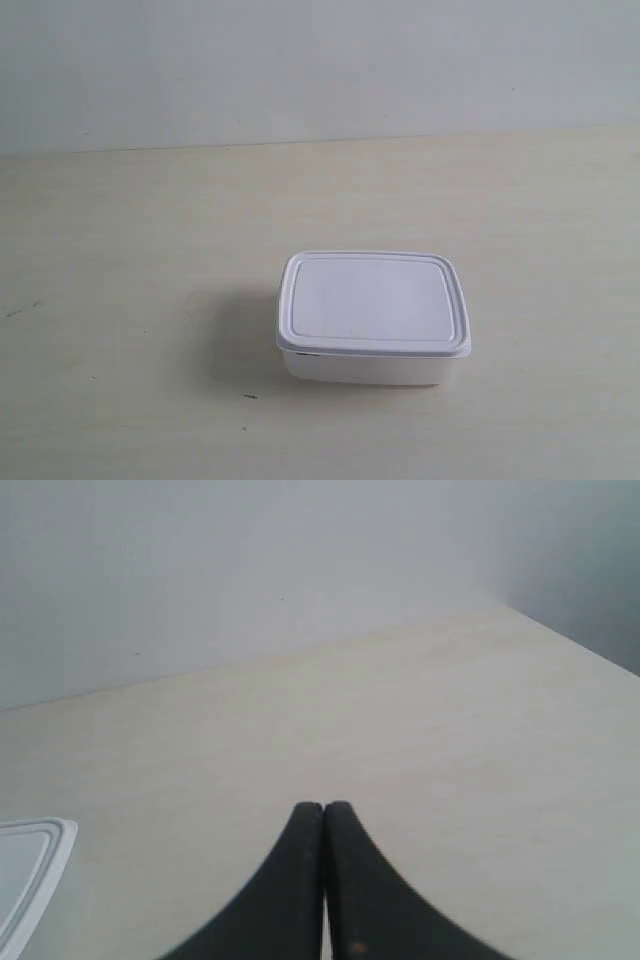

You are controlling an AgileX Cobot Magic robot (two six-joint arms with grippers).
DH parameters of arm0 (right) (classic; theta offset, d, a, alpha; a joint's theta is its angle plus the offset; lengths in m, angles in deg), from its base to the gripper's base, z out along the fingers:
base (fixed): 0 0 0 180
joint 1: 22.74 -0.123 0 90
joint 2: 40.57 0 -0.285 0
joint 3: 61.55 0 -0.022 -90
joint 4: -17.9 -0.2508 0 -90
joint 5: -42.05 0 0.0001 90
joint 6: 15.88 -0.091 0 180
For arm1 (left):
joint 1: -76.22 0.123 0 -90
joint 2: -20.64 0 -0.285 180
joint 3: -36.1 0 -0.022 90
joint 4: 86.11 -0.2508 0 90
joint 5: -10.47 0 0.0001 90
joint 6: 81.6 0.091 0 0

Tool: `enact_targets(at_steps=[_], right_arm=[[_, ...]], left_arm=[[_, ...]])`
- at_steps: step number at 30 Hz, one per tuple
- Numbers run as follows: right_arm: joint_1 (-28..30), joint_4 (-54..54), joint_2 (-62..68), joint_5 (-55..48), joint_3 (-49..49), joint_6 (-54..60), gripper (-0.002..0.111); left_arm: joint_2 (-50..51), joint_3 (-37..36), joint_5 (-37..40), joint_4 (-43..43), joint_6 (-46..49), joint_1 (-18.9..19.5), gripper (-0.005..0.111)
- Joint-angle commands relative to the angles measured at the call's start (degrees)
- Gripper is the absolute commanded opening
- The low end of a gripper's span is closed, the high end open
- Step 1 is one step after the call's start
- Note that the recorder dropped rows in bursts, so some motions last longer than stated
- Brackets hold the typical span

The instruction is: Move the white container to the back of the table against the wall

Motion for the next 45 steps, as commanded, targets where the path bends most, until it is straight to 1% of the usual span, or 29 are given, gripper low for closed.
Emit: enact_targets(at_steps=[1,8,15,19,24,28,30,31,32,33,34,35,36,38,41,42,43,44,45], right_arm=[[-0.1,0.1,-0.3,0.2,0.3,0.2,0.000],[-0.1,0.1,-0.3,0.2,0.3,0.2,0.000],[-0.1,0.1,-0.3,0.2,0.3,0.2,0.000],[-0.1,0.1,-0.3,0.2,0.3,0.2,0.000],[-0.1,0.1,-0.3,0.2,0.3,0.2,0.000],[-0.1,0.1,-0.3,0.6,0.3,0.2,0.000],[-0.1,0.1,-0.3,4.3,0.3,0.2,0.000],[-0.1,0.1,-0.3,9.0,0.3,0.0,0.000],[-0.1,0.1,-0.3,11.1,0.3,-0.4,0.000],[-0.1,0.1,-0.3,16.1,0.3,-2.7,0.000],[-0.1,0.1,-0.3,18.2,0.3,-3.4,0.000],[-0.1,0.1,-0.3,23.8,0.3,-5.4,0.000],[-0.1,0.1,-0.3,28.2,0.3,-8.0,0.000],[-0.1,0.1,-0.3,34.1,0.3,-12.5,0.000],[-0.1,-0.1,-0.3,39.7,0.3,-16.5,0.000],[-0.1,-0.1,-0.3,41.2,0.3,-17.7,0.000],[-0.1,-0.1,-0.3,42.1,0.3,-20.9,0.000],[-0.1,-0.1,-0.3,42.3,0.3,-28.2,0.000],[-0.1,-0.1,-0.3,42.2,0.3,-32.5,0.000]], left_arm=[[-0.4,0.1,-0.1,0.0,0.0,-0.1,0.000],[-0.4,0.1,-0.1,0.0,0.0,-0.1,0.000],[-0.4,0.1,-0.4,-5.2,0.8,-0.1,0.000],[-0.4,0.1,-4.1,-7.1,1.1,-0.1,0.000],[-0.4,0.1,-11.1,-7.8,1.4,-0.1,0.000],[-0.4,0.1,-14.5,-8.0,1.8,-0.1,0.000],[-0.4,0.1,-16.8,-9.3,1.8,-0.1,0.000],[-0.4,0.1,-20.9,-9.5,1.8,-0.1,0.000],[-0.4,0.1,-24.0,-9.5,1.8,-0.1,0.000],[-0.4,0.1,-30.3,-9.5,1.7,-0.1,0.000],[-0.4,0.1,-32.8,-9.5,1.3,-0.1,0.000],[-0.4,0.1,-37.9,-9.5,1.3,-0.1,0.000],[-0.4,0.1,-41.1,-9.5,1.3,-0.1,0.000],[-0.4,0.1,-44.3,-9.5,1.3,-0.1,0.000],[-0.4,0.1,-44.7,-9.5,1.3,-0.1,0.000],[-0.4,0.1,-46.8,-9.5,1.3,-0.1,0.000],[-0.4,0.1,-48.7,-9.5,1.3,-0.1,0.000],[-0.4,0.1,-50.7,-9.5,0.8,-0.1,0.000],[-0.4,0.1,-51.8,-9.5,-0.5,-0.1,0.000]])
